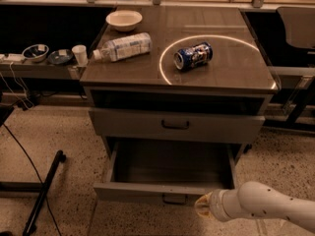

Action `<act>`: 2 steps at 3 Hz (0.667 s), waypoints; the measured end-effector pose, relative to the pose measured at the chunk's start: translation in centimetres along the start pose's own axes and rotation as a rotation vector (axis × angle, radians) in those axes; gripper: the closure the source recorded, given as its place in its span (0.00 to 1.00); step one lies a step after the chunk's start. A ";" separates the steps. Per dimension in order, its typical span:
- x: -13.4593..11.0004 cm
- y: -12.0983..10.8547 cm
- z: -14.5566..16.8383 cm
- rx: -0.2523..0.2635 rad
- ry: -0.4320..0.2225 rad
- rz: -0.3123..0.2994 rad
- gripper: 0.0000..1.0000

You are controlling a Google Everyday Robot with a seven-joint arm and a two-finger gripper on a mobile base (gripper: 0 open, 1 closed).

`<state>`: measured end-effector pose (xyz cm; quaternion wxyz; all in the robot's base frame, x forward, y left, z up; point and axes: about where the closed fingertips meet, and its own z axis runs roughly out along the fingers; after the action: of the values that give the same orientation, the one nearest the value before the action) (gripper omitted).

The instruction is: Close middle drawer

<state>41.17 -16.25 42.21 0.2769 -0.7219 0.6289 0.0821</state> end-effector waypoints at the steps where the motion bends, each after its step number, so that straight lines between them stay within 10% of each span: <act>1: 0.4 -0.3 0.1 0.004 0.001 0.005 1.00; 2: 1.3 -1.2 0.4 0.015 0.004 0.017 1.00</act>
Offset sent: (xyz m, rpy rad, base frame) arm 0.0293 -0.0186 -0.0092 0.0027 -0.0131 -0.0475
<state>42.68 -17.09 41.63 0.2804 -0.7145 0.6362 0.0782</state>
